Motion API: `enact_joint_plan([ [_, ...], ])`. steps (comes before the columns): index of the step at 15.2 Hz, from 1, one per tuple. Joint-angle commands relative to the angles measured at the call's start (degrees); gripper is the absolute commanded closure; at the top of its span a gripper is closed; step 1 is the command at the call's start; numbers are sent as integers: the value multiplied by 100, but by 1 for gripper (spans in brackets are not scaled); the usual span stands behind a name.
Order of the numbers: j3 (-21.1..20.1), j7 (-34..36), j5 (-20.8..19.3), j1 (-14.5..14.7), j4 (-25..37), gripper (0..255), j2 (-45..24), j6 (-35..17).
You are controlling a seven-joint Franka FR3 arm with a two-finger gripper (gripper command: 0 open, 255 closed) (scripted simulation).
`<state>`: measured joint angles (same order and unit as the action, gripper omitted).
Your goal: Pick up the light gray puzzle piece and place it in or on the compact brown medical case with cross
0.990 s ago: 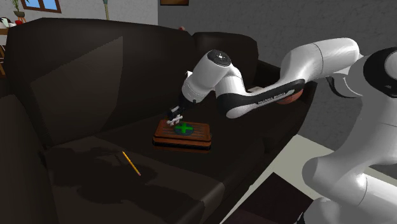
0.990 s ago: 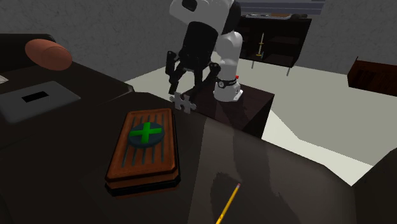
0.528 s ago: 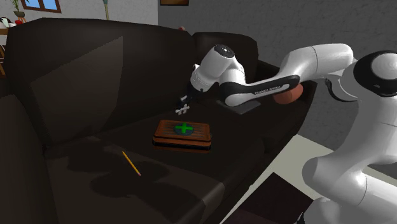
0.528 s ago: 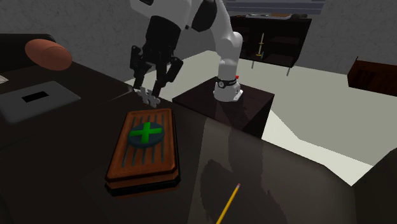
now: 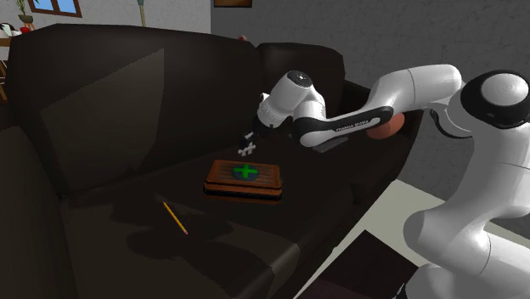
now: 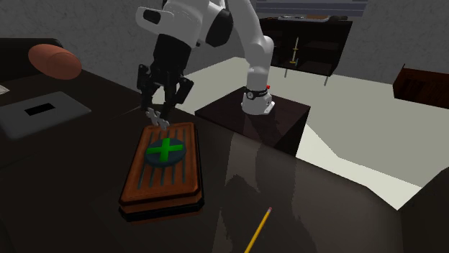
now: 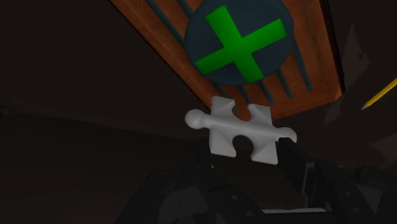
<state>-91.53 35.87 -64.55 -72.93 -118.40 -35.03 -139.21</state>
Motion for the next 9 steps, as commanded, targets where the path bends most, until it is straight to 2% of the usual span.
enact_joint_plan([
  [1, 144, 100, -109, 74, -65, 255, 10, -118],
  [9, 811, 528, -611, 478, -233, 255, 2, -540],
])
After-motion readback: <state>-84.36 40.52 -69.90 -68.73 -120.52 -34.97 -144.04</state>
